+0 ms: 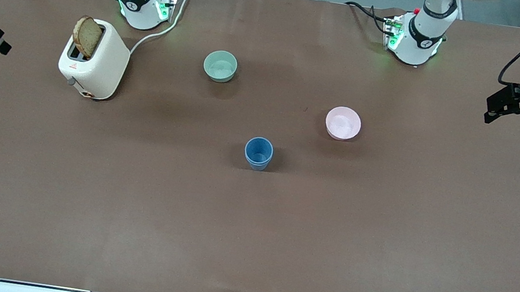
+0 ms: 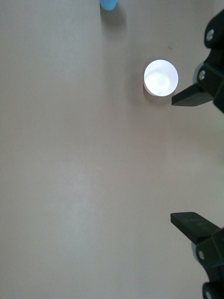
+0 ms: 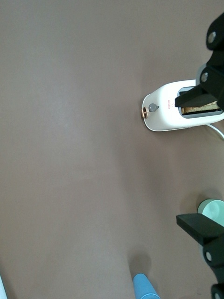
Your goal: Stack blue cups with both arms
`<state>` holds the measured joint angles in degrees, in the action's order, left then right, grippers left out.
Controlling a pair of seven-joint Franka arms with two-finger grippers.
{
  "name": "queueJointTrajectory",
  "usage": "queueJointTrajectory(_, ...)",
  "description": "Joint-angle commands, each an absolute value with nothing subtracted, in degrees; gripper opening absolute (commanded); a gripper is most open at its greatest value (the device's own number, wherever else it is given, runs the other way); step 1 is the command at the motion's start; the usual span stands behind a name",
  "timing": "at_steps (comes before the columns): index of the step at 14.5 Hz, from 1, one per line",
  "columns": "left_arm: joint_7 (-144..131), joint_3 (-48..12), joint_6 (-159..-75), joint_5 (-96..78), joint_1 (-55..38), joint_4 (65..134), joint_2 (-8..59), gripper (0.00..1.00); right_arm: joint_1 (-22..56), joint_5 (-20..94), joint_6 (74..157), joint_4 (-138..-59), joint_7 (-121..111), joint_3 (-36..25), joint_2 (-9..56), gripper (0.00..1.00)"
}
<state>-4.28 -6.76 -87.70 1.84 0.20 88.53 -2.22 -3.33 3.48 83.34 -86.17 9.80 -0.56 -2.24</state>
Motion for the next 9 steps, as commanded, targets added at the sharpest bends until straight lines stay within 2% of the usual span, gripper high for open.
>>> queueJointTrajectory(1, -3.6, -6.9, -88.0, 3.4, 0.4, 89.6, -3.7, 1.00, -2.5, 3.0, 83.3, -86.7, 9.2, -1.2, -2.9, 1.00)
queueJointTrajectory(4, -3.3, -6.8, -88.0, 2.6, 0.5, 88.8, -3.3, 1.00, -2.2, -1.0, 83.3, -86.7, 7.9, -0.9, -2.9, 1.00)
queueJointTrajectory(9, -3.3, -6.8, -88.0, 2.5, 0.4, 87.5, -2.8, 1.00, -2.5, -0.7, 83.4, -86.7, 4.6, -1.1, -2.9, 1.00)
